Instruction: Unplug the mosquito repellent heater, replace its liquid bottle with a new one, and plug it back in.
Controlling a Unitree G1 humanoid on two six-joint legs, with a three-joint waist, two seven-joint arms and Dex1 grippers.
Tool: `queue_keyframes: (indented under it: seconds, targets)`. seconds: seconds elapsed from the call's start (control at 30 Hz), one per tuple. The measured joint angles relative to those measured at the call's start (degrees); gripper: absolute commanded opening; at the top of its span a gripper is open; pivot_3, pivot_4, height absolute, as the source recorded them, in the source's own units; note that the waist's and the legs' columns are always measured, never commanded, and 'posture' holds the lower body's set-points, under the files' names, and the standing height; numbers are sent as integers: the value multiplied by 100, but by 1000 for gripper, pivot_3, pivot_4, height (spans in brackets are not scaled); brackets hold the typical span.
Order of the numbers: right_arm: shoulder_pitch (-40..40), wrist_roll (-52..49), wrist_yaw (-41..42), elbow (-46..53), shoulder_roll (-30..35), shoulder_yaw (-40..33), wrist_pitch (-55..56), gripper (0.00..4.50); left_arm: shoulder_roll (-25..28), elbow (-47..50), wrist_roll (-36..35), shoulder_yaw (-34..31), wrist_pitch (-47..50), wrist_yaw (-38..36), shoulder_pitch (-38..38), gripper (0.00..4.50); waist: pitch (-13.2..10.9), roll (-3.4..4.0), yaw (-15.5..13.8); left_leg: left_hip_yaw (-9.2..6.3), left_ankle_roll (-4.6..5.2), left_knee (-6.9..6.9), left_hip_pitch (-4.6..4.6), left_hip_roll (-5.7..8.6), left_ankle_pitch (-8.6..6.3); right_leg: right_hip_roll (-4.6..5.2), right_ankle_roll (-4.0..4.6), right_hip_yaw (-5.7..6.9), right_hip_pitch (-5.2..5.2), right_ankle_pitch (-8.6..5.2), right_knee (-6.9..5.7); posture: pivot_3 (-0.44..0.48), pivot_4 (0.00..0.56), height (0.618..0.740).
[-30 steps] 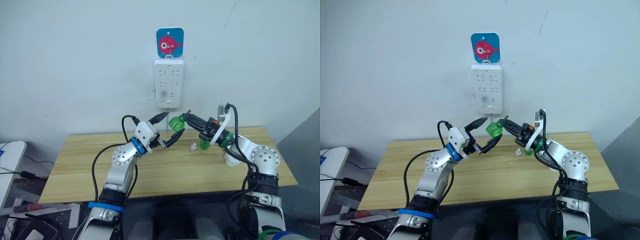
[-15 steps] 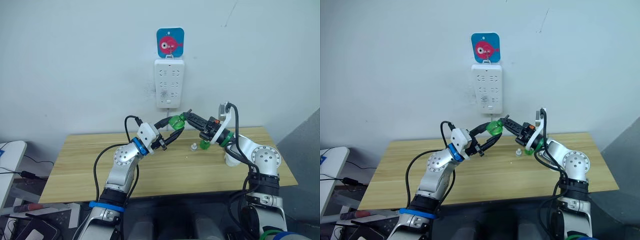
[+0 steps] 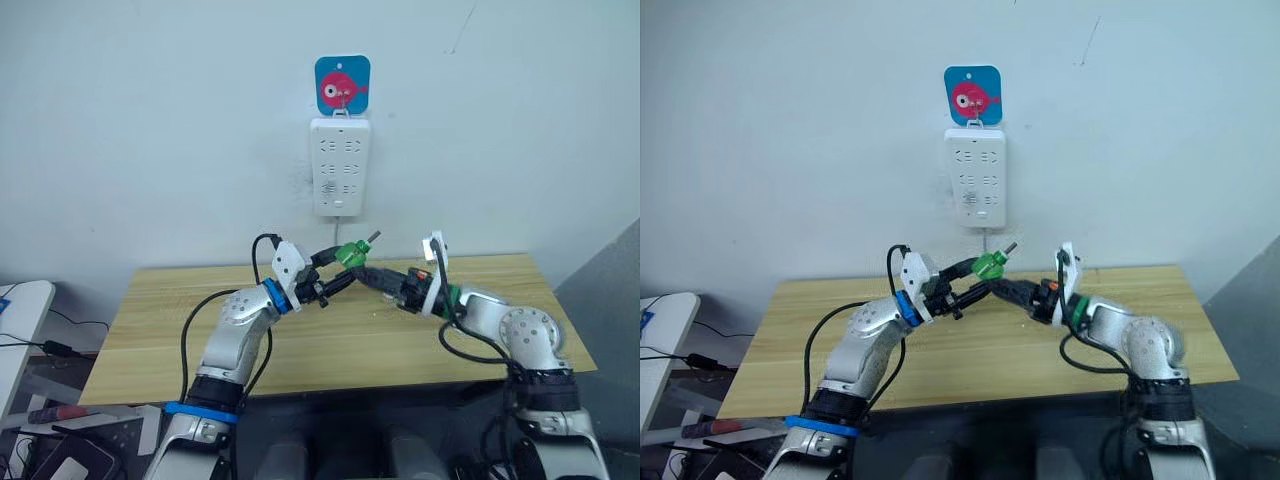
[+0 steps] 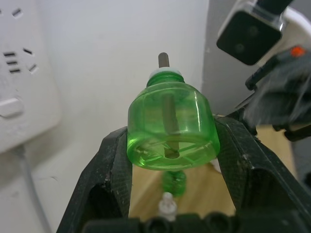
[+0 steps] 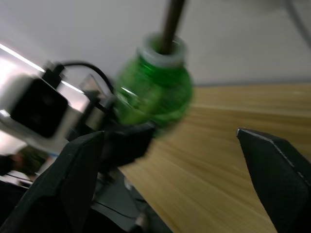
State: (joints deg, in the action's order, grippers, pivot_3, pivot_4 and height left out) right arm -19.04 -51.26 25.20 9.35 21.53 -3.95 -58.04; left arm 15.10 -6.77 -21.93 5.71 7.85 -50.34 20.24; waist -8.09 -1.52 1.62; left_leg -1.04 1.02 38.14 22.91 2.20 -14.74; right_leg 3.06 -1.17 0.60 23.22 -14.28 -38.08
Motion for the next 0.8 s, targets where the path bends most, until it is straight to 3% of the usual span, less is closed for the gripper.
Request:
queue_keyframes:
  seconds: [0.17, 0.4, 0.53, 0.8]
  targets:
    - [484, 1164, -338, 511, 576, 260, 571, 4439, 73, 193, -311, -203, 270, -59, -22, 2240, 0, 0, -1, -1, 0, -2, -2, -4, 0, -2, -1, 0, -2, 0, 0, -61, 105, 740]
    - [472, 3007, -1011, -824, 992, 504, 1497, 4439, 83, 150, -303, -394, 233, 62, -60, 2240, 0, 0, 2, 10, 0, -1, -3, -1, 0, -1, 0, -8, -1, 0, 1, -70, 99, 740]
    - [126, 3360, -1172, -1581, 878, 297, 1733, 4439, -33, 146, -302, -385, 200, 146, -41, 2240, 1, 0, 2, 13, 0, -2, -4, -2, 0, -1, 0, -9, -1, 0, 0, -60, 98, 740]
    - [-5, 3427, -1208, -1994, 422, 6, 1487, 4439, -14, 245, -301, -379, 341, 205, -319, 2240, 1, 1, 2, 12, 0, -2, -3, -2, 0, 0, 1, -10, -2, 0, 0, -43, 99, 740]
